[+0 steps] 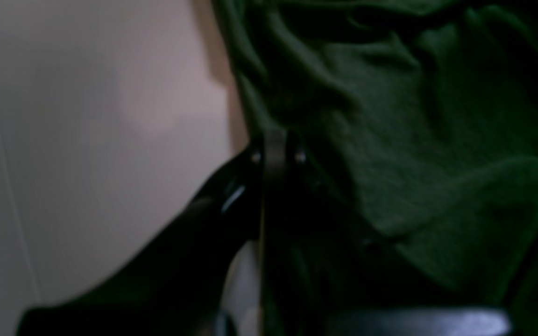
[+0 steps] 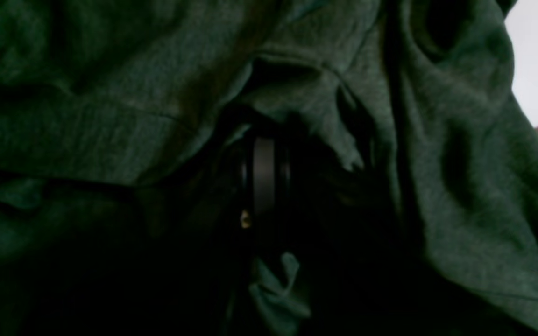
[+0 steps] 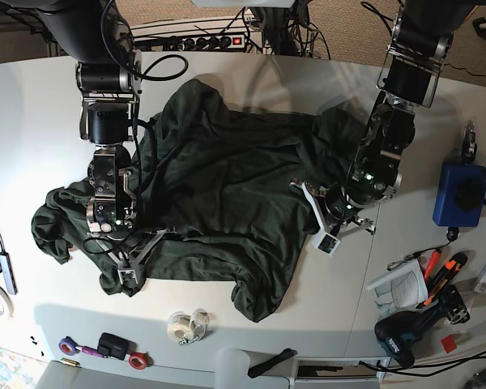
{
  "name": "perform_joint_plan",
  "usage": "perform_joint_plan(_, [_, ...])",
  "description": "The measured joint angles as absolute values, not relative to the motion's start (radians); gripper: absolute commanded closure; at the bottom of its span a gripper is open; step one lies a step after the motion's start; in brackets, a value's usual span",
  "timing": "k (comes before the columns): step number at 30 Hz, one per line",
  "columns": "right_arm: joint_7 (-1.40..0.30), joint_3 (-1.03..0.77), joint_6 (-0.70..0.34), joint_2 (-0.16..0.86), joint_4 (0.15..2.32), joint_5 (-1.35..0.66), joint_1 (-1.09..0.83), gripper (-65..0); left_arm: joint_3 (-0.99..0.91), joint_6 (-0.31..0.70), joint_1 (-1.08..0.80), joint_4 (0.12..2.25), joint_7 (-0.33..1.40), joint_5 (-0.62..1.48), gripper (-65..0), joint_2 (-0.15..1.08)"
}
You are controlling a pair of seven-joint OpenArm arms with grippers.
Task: Layout the t-shirt on the table in an organized manner, then fold the t-shirt properly
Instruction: 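Grasp the shirt with both grippers and pull it taut toward the robot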
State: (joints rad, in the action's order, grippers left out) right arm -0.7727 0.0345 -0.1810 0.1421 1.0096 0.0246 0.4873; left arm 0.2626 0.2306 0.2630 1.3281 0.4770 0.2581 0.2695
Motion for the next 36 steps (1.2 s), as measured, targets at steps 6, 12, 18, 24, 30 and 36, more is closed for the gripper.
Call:
perform_joint_plan(6, [-0.8,0.034,-0.181,0.13,1.01,0.024,0.488,0.0,0.262,0.518,0.283,1.329,0.493,0.474,0.0,0.285])
perform_joint_plan(12, [-0.848,0.034,-0.181,0.133,1.011,0.025,0.49,0.0,0.267,0.472,0.272,1.308,0.536,0.41,0.0,0.267])
perform_joint_plan(18, [-0.808,0.034,-0.181,0.138,1.022,0.065,0.458,0.0,0.26,0.365,0.289,1.201,0.472,0.347,0.0,0.276])
perform_joint_plan(24, [-0.777,0.034,-0.18,0.139,1.028,0.07,0.441,0.0,0.261,0.292,0.309,1.15,0.427,0.347,0.0,0.272])
perform_joint_plan(30, [-0.777,0.034,-0.18,0.139,1.028,0.07,0.441,0.0,0.262,0.152,0.346,1.14,0.442,0.242,0.0,0.276])
perform_joint_plan(36, [-0.777,0.034,-0.163,0.138,1.028,0.068,0.441,0.0,0.262,0.145,0.36,1.136,0.447,0.235,0.0,0.277])
